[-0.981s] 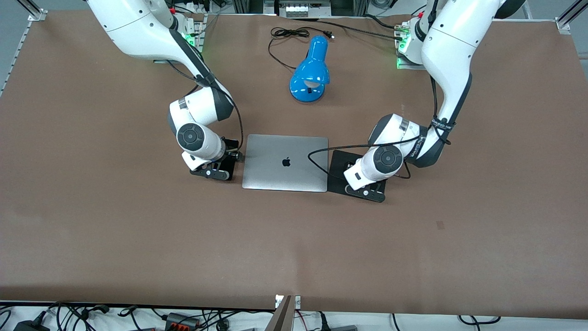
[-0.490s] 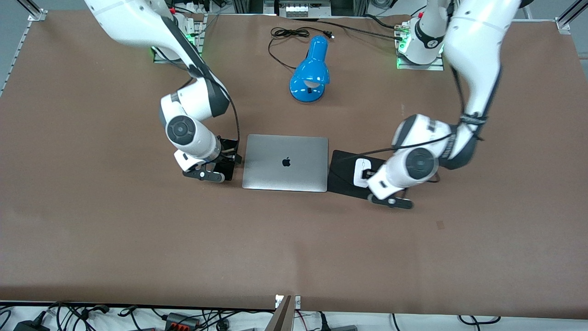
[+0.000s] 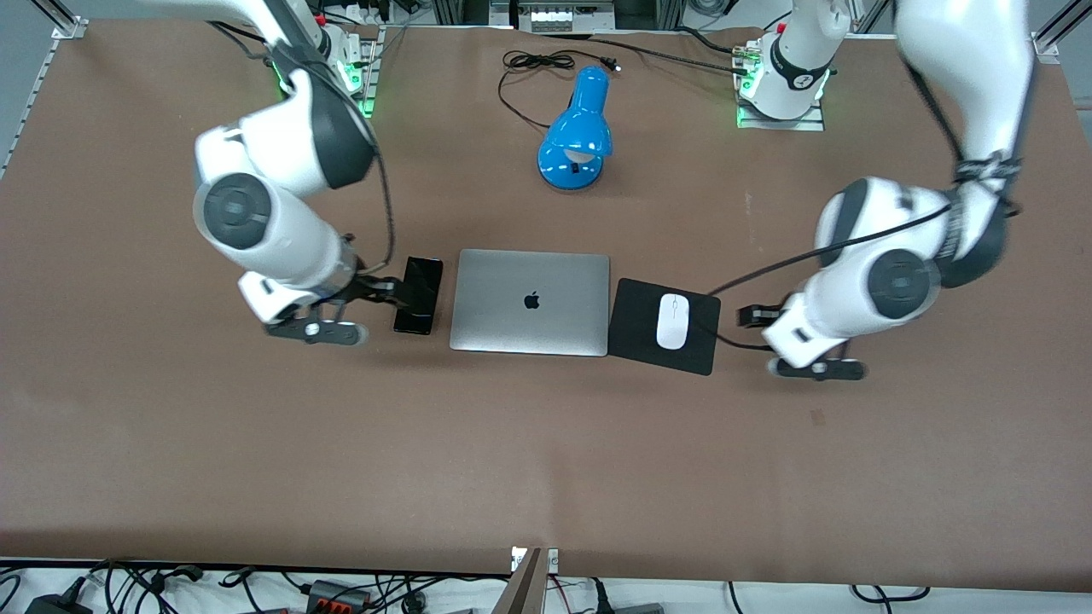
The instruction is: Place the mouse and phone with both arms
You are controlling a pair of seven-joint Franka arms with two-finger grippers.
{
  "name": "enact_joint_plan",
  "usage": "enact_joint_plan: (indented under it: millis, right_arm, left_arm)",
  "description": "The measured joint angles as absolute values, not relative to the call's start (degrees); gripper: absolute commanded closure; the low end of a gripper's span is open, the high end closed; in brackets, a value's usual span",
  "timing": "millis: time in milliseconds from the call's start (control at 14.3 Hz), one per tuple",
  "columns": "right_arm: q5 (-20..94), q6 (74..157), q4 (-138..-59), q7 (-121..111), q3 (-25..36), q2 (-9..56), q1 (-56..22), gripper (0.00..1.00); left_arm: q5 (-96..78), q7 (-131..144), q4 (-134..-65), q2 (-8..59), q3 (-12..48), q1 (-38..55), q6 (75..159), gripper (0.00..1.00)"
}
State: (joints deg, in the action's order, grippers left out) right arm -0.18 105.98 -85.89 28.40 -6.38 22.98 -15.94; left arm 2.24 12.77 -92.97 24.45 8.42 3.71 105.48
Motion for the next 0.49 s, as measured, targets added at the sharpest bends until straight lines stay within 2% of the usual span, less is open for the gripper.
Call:
enact_joint_plan:
  millis: [280,490]
  right_arm:
    - [-3.6,98.4,-77.6,25.2,-5.8,23.0,-12.3,0.0]
    - [-3.8,93.8,-72.7,18.8,-5.7,23.0,-8.9,0.0]
  left_arm:
    - [2.2,11.1,-88.5,19.1,8.9,0.5,89.9,0.0]
    - [2.3,10.4,-86.5,13.5,8.0,-0.3,84.1,0.0]
